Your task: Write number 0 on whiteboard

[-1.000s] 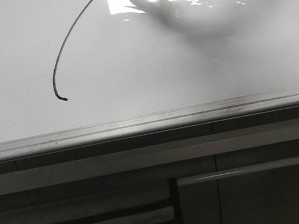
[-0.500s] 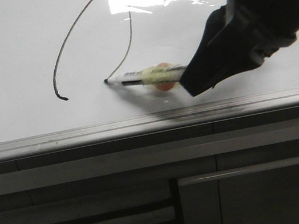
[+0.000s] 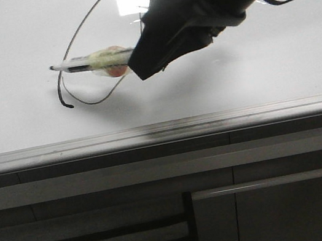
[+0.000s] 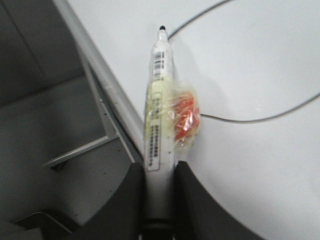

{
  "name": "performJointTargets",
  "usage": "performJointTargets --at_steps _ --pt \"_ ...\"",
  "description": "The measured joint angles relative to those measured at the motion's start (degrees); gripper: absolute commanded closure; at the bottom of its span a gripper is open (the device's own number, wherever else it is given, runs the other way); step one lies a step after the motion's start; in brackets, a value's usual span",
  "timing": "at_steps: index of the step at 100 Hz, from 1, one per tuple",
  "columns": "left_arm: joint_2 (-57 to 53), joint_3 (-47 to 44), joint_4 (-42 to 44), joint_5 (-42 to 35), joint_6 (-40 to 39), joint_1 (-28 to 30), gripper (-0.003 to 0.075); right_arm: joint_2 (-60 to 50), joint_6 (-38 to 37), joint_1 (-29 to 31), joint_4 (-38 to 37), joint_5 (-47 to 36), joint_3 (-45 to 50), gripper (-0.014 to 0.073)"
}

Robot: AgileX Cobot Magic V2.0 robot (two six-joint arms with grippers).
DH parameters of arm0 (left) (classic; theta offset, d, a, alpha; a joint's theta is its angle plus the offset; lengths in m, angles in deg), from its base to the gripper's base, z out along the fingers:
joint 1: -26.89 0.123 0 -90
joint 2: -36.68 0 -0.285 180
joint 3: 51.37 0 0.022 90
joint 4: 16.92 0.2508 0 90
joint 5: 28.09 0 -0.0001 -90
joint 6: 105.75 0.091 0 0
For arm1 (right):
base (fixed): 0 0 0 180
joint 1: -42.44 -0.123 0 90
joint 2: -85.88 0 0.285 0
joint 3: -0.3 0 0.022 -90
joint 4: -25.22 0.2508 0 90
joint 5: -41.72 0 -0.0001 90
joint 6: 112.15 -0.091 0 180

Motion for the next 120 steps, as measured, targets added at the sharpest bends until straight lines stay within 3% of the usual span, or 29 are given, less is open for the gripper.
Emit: performJointTargets --at_steps 15,37,50,82,120 --pt "0.0 0.0 7.2 -0.3 -6.3 0.0 0.044 -4.1 -1.8 0.0 -0.7 10.6 0.8 0.0659" --pt "0.0 0.0 40.0 -9.8 -31.0 0.0 0.044 -7.2 -12.1 0.0 -11.0 18.4 2.5 0.0659" --pt "0.0 -0.3 48.2 -11.6 -39.5 0.0 0.0435 -7.6 -15.5 0.0 -14.5 22.1 2.5 0.0659" --pt "7.1 -0.9 50.4 -12.6 -41.2 0.0 0.0435 -7.6 -18.1 0.0 -16.8 24.0 2.5 0.0659" --pt "18.6 0.1 50.6 -12.5 -33.8 0.0 0.0435 -7.6 -19.4 -1.9 -16.8 24.2 -1.3 0.0659"
